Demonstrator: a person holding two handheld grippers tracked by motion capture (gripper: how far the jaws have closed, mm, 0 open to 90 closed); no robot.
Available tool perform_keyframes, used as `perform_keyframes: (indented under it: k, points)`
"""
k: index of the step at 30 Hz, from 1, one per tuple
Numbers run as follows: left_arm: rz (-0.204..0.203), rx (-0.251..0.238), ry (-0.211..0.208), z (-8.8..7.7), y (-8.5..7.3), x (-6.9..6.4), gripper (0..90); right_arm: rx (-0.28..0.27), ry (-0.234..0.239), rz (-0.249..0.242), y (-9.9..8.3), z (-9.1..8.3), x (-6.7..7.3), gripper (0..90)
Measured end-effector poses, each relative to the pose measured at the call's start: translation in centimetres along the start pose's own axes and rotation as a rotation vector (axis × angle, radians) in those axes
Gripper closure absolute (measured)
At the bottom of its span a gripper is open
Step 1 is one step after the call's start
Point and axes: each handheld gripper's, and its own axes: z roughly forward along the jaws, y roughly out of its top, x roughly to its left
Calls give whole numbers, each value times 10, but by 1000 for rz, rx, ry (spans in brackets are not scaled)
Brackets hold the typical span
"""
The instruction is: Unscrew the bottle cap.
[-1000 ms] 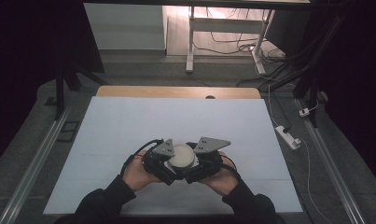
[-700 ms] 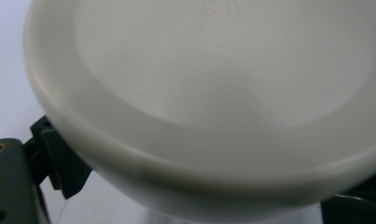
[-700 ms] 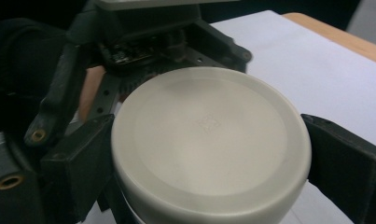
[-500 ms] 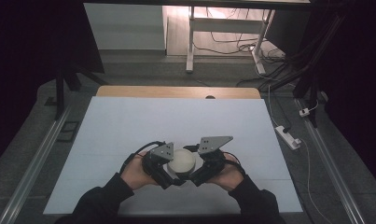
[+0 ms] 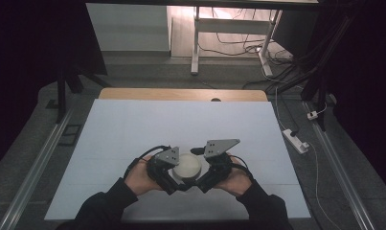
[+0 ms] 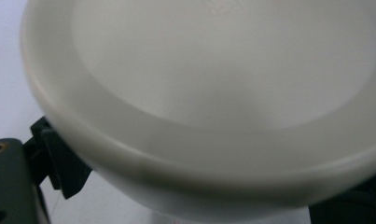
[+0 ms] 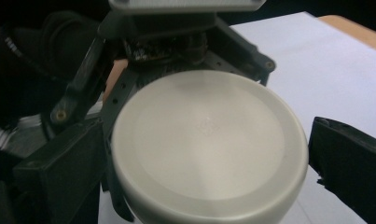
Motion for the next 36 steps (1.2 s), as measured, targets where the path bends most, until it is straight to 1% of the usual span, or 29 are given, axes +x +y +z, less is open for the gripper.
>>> perform_keyframes:
  k: [1, 2, 3, 5, 7, 8, 9, 10, 14, 18, 20, 21, 23, 29, 33, 34, 35, 36]
  points:
    - [-7, -2, 12, -1, 0, 0, 75, -1, -17, 4, 1, 0, 1, 0]
    - [-7, -2, 12, -1, 0, 0, 75, 0, -37, 8, 3, 0, 3, 0]
    - [-17, -1, 37, -1, 1, 0, 75, 3, -64, 8, 4, 0, 5, 0]
    - [-28, 3, 61, -2, 2, 0, 75, 12, -103, 19, 5, 2, 9, 0]
    - [-29, 6, 65, -2, 2, 1, 75, 12, -138, 26, 6, 4, 11, 0]
    - [-38, 5, 81, -2, 2, 0, 75, 13, -153, 27, 6, 5, 13, 0]
    - [-38, 5, 81, -2, 2, 0, 75, 11, -170, 24, 6, 6, 14, 0]
    - [-43, 4, 90, -2, 3, 0, 75, 8, -190, 21, 6, 7, 15, 10]
    - [-43, 0, 91, -3, 3, -1, 75, -21, -210, 38, 5, 6, 15, 66]
    - [-49, -9, 88, -4, 4, -1, 76, -41, -212, 45, 4, 5, 16, 70]
    - [-49, -17, 70, -5, 3, 0, 75, -43, -212, 37, 4, 5, 16, 72]
    - [-46, -22, 61, -5, 3, 0, 75, -40, -206, 30, 4, 5, 16, 72]
    - [-37, -22, 43, -6, 3, 1, 75, -36, -180, 24, 5, 3, 15, 73]
    - [0, -9, -1, -5, 3, -1, 75, -25, -59, -1, 3, -1, 6, 73]
    - [33, -8, -39, -5, 3, -3, 75, -27, 18, -35, 1, -3, 2, 74]
    - [33, -8, -39, -5, 3, -3, 75, -27, 18, -35, 1, -3, 2, 74]
    - [55, -9, -66, -5, 3, -4, 75, -31, 58, -51, 1, -5, 1, 73]
    - [63, -12, -78, -4, 3, -5, 75, -32, 83, -59, 0, -5, 0, 73]
